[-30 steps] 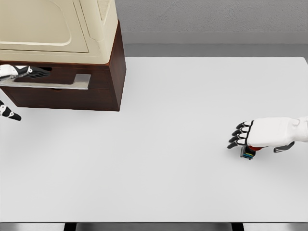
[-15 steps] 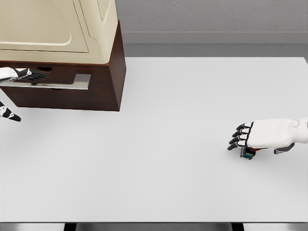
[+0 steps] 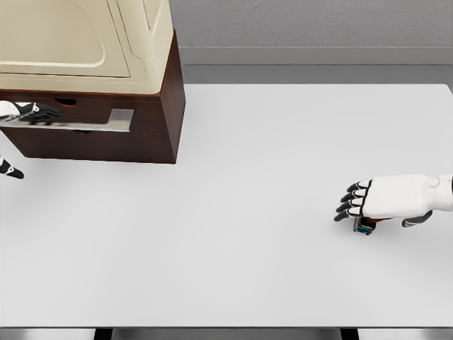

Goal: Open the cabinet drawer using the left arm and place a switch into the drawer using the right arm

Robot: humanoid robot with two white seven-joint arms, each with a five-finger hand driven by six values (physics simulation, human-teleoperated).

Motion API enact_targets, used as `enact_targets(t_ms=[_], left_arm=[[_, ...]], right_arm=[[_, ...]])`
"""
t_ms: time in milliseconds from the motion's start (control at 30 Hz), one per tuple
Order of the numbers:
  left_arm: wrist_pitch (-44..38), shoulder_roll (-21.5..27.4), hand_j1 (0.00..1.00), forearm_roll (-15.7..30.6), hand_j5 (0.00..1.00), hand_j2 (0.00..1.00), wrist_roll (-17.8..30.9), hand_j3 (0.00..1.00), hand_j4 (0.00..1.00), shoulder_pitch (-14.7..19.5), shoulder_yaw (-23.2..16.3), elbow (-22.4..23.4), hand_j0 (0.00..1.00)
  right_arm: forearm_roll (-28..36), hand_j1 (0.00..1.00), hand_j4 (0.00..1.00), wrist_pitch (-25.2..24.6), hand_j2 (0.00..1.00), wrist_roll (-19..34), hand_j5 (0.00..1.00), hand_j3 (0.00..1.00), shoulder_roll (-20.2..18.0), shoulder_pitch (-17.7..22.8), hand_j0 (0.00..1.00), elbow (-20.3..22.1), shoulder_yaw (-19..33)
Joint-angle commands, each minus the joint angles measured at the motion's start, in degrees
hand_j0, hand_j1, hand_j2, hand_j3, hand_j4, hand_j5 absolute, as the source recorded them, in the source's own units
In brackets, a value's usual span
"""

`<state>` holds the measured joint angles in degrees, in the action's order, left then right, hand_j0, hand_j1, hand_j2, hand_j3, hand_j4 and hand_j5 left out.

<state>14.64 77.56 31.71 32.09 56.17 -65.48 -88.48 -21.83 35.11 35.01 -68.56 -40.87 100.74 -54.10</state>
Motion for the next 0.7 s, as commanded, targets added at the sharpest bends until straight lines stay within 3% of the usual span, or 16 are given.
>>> enact_targets(t_ms=[0, 667], left_arm=[[0.0, 0.0, 1.00, 0.3, 1.00, 1.00, 0.0, 1.00, 1.00, -0.1, 0.1, 0.2, 1.00], [4.3, 2.9, 1.00, 0.5, 1.00, 1.00, 0.9, 1.00, 1.00, -2.8, -1.6, -1.6, 1.00]], right_arm=[[0.2, 1.00, 1.00, -0.1, 1.00, 0.0, 1.00, 1.00, -0.1, 0.0, 1.00, 0.0, 0.0], [0.2, 1.00, 1.00, -0.1, 1.00, 0.0, 1.00, 1.00, -0.1, -0.1, 1.00, 0.0, 0.3]])
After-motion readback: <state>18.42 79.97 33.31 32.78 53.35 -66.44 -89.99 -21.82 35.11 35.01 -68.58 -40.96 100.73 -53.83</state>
